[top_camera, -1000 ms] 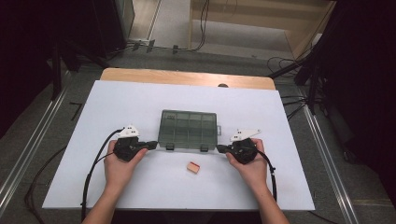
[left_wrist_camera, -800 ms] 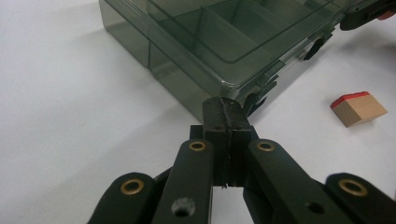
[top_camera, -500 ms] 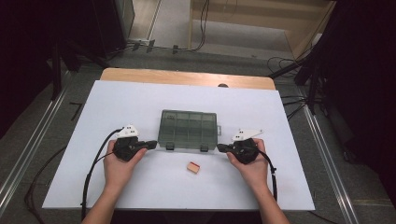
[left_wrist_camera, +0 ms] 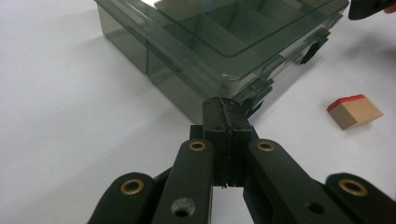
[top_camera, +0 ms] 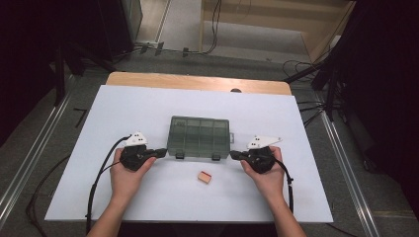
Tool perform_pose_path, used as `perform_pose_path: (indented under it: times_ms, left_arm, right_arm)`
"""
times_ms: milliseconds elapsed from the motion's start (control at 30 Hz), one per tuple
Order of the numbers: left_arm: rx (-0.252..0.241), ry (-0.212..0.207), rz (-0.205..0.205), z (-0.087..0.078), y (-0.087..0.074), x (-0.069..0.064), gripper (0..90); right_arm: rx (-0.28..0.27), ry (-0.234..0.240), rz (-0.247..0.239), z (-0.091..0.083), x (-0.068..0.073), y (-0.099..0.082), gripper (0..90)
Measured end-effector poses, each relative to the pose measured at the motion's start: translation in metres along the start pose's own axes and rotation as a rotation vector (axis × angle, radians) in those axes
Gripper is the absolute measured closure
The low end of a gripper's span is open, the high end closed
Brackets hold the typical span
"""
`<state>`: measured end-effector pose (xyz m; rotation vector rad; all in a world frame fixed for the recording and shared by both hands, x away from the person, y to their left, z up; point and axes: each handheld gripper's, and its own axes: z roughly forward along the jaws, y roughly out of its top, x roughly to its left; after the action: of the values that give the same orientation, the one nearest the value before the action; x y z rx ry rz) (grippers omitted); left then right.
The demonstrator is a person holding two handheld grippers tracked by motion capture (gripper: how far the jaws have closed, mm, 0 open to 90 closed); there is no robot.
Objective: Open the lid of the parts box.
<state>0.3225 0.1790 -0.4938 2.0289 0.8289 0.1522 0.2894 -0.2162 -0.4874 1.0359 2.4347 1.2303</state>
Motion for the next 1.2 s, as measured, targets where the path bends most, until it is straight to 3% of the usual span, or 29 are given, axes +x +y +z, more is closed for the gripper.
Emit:
perform_pose_path:
  times_ms: [600,767,900,1067,1133,1200]
  left_arm:
    - [-0.037,-0.006,-0.006,-0.002,0.002,-0.001,90.0]
    - [-0.069,-0.013,-0.01,-0.004,0.006,-0.001,90.0]
    - [-0.112,-0.036,-0.041,-0.005,0.008,0.001,90.0]
    - [-0.158,-0.046,-0.055,-0.007,0.013,0.003,90.0]
    - [-0.174,-0.051,-0.06,-0.008,0.016,0.003,90.0]
    - [-0.185,-0.05,-0.059,-0.008,0.018,0.003,90.0]
  right_arm:
    - [0.025,-0.006,0.008,0.004,-0.004,-0.004,88.5]
    - [-0.02,-0.007,0.009,0.002,0.001,-0.001,88.5]
    - [-0.042,-0.023,0.005,0.002,0.002,0.001,88.4]
    - [-0.111,-0.014,0.037,-0.001,0.002,0.005,88.4]
    - [-0.12,-0.055,0.03,0.0,0.006,0.008,88.4]
    - [-0.127,-0.066,0.027,0.0,0.006,0.008,88.4]
